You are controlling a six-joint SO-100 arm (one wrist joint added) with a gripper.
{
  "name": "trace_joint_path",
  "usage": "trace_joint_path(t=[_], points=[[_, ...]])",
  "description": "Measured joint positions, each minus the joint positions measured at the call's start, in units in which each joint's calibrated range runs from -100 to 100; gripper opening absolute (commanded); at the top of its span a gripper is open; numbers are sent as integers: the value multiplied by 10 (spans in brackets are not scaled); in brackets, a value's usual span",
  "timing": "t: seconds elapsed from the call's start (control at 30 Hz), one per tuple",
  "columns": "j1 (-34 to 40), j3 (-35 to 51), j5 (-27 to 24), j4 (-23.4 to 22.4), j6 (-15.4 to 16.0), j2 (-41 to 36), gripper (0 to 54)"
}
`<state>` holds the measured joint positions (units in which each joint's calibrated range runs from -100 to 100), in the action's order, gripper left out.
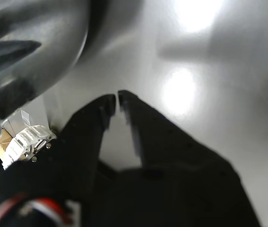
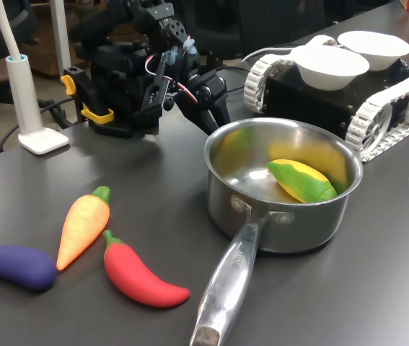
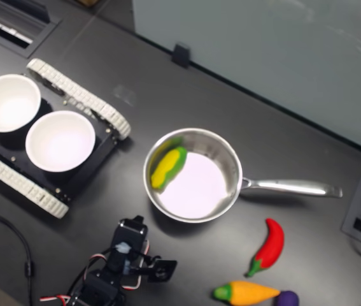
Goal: Pick up the chilli and place them in the pan
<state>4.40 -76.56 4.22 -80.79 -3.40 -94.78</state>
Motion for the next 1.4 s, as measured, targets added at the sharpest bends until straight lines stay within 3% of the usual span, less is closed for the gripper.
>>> trace_joint_path(t=[0.27, 0.63, 0.9, 1.4], points=[[0, 0, 0, -1, 0, 0, 0], [-12, 4, 11, -44, 0, 0, 0], [-47, 66, 24, -94, 0, -1, 0], [-89, 196, 44, -118, 2, 82, 0]])
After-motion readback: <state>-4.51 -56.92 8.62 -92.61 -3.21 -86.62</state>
